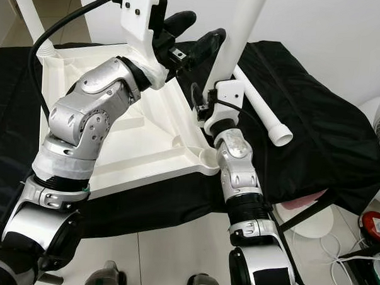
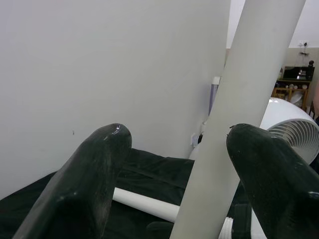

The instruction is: Building children table

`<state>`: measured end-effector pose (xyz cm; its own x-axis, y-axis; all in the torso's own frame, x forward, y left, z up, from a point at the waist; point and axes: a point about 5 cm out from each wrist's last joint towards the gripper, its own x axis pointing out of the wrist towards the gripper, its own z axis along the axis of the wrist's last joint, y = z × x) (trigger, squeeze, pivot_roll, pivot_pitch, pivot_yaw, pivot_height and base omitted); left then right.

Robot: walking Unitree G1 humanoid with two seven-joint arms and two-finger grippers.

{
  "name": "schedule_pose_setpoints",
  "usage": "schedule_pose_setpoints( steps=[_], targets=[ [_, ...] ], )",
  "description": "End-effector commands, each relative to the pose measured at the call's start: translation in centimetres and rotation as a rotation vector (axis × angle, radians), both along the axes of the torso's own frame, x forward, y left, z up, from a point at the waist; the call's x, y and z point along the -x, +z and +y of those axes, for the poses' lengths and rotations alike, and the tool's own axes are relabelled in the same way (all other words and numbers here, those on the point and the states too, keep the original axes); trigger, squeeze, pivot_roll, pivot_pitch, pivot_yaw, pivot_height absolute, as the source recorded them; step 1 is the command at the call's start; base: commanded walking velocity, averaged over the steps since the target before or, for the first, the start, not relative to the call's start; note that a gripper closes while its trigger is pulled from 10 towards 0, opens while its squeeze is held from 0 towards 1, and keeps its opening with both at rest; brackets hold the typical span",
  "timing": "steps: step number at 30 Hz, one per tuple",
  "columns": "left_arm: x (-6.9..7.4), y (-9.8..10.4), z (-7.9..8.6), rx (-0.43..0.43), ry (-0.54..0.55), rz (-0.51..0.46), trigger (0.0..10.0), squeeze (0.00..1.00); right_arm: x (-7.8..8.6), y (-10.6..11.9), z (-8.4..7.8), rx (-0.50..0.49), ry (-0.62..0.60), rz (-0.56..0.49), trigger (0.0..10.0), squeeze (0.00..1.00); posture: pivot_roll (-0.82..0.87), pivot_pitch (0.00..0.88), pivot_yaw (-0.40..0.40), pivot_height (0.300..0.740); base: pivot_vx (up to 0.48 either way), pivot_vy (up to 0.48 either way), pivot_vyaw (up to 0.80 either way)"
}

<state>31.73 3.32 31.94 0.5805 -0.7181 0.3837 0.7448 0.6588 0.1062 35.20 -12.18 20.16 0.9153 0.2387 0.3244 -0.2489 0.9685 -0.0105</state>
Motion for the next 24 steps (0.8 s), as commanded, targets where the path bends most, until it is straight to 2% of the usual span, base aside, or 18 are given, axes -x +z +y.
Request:
schedule_pose_setpoints(
  steps=[1, 6, 9, 11, 12, 16, 17, 22, 23, 24],
  targets=[
    [-0.4, -0.7, 0.1, -0.023, 0.039, 0.009, 10.0, 0.0, 0.4, -0.1, -0.4, 0.009, -0.022, 0.008, 10.0, 0.0, -0.01, 0.0, -0.016, 0.74, 0.0, 0.0, 0.0],
    [-0.4, -2.3, 0.3, -0.102, 0.087, -0.01, 10.0, 0.0, 1.3, -0.6, -1.0, 0.042, -0.032, 0.015, 10.0, 0.0, -0.02, 0.0, -0.005, 0.74, 0.0, 0.0, 0.0],
    [-0.2, -3.4, 0.3, -0.128, 0.075, -0.005, 10.0, 0.0, 1.6, -0.8, -1.4, 0.068, -0.037, 0.017, 10.0, 0.0, -0.02, 0.0, 0.002, 0.74, 0.0, 0.0, 0.0],
    [-0.2, -3.4, 0.3, -0.128, 0.075, -0.005, 10.0, 0.0, 1.6, -0.8, -1.4, 0.068, -0.037, 0.017, 10.0, 0.0, -0.02, 0.0, 0.002, 0.74, 0.0, 0.0, 0.0],
    [0.1, -4.2, 0.1, -0.158, 0.066, -0.013, 10.0, 0.0, 1.6, -1.0, -1.7, 0.078, -0.046, 0.021, 10.0, 0.0, -0.02, 0.0, 0.007, 0.74, 0.0, 0.0, 0.0],
    [1.5, -7.5, -0.5, -0.284, -0.041, -0.069, 10.0, 0.0, 1.6, -1.4, -2.3, 0.077, -0.086, 0.028, 10.0, 0.0, -0.02, 0.0, 0.004, 0.74, 0.0, 0.0, 0.0],
    [1.8, -8.0, -0.6, -0.29, -0.081, -0.07, 10.0, 0.0, 1.6, -1.2, -2.3, 0.079, -0.088, 0.026, 10.0, 0.0, -0.01, 0.0, 0.002, 0.74, 0.0, 0.0, 0.0],
    [2.4, -9.1, -0.9, -0.319, -0.131, -0.07, 10.0, 0.0, 1.8, -1.1, -2.3, 0.088, -0.093, 0.025, 10.0, 0.0, -0.02, 0.0, 0.0, 0.74, 0.0, 0.0, 0.0],
    [2.9, -10.9, -1.3, -0.399, -0.172, -0.061, 10.0, 0.0, 1.8, -1.1, -2.3, 0.091, -0.094, 0.027, 10.0, 0.0, -0.01, 0.0, -0.002, 0.74, 0.0, 0.0, 0.0],
    [3.1, -11.6, -1.4, -0.425, -0.186, -0.058, 10.0, 0.0, 1.9, -1.1, -2.3, 0.091, -0.093, 0.028, 10.0, 0.0, -0.01, 0.0, -0.002, 0.74, 0.0, 0.0, 0.0]
  ],
)
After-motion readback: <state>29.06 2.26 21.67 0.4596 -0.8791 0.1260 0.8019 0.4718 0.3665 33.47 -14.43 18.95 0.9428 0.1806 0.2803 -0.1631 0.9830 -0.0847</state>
